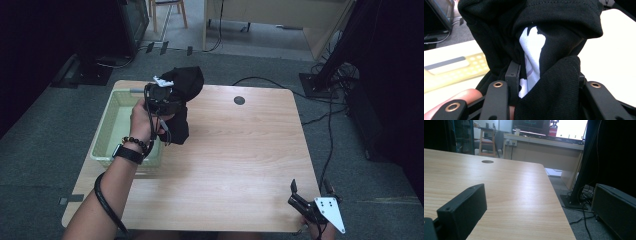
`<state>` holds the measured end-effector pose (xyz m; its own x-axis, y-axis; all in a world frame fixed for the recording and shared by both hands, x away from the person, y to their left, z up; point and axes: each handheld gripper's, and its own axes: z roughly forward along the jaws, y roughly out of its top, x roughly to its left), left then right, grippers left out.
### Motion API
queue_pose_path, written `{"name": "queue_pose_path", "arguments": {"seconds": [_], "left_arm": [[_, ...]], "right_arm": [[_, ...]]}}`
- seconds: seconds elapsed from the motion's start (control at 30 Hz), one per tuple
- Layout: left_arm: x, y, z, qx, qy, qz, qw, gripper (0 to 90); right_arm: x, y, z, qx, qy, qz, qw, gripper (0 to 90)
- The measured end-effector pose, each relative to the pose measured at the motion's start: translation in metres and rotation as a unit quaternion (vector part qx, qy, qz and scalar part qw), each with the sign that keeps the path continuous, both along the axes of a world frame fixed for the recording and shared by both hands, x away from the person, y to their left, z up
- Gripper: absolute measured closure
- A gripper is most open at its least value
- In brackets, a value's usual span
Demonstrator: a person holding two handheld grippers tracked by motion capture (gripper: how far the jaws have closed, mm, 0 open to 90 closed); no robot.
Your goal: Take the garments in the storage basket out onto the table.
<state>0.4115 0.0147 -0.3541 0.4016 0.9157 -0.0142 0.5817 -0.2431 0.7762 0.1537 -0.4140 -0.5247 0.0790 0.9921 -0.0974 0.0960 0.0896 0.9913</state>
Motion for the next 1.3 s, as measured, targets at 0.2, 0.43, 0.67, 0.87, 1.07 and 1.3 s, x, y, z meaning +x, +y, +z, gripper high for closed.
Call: {"name": "queue_pose_path", "arguments": {"seconds": [0.2, 0.43, 0.67, 0.87, 1.07, 1.3], "left_arm": [[0.0, -0.013, -0.007, -0.002, 0.004, -0.006, 1.0, 57.4], [0.001, -0.024, -0.016, 0.004, 0.011, -0.014, 0.9998, 57.3], [0.002, -0.034, -0.026, 0.007, 0.017, -0.019, 0.9997, 57.3], [0.0, -0.045, -0.035, 0.017, 0.019, -0.024, 0.9994, 57.2], [0.001, -0.055, -0.045, 0.02, 0.026, -0.029, 0.999, 57.2], [0.0, -0.067, -0.057, 0.022, 0.038, -0.036, 0.9984, 57.1]], "right_arm": [[0.0, 0.0, 0.0, 0.0, 0.0, 0.0, 1.0, 0.0], [0.0, 0.0, 0.0, 0.0, 0.0, 0.001, 1.0, 0.0], [0.0, 0.0, 0.0, 0.001, 0.001, 0.002, 1.0, 0.0], [0.0, 0.0, 0.0, 0.002, 0.001, 0.002, 1.0, 0.0], [0.0, -0.001, 0.0, 0.002, 0.001, 0.003, 1.0, 0.0], [0.0, -0.001, 0.0, 0.003, 0.002, 0.004, 1.0, 0.0]]}}
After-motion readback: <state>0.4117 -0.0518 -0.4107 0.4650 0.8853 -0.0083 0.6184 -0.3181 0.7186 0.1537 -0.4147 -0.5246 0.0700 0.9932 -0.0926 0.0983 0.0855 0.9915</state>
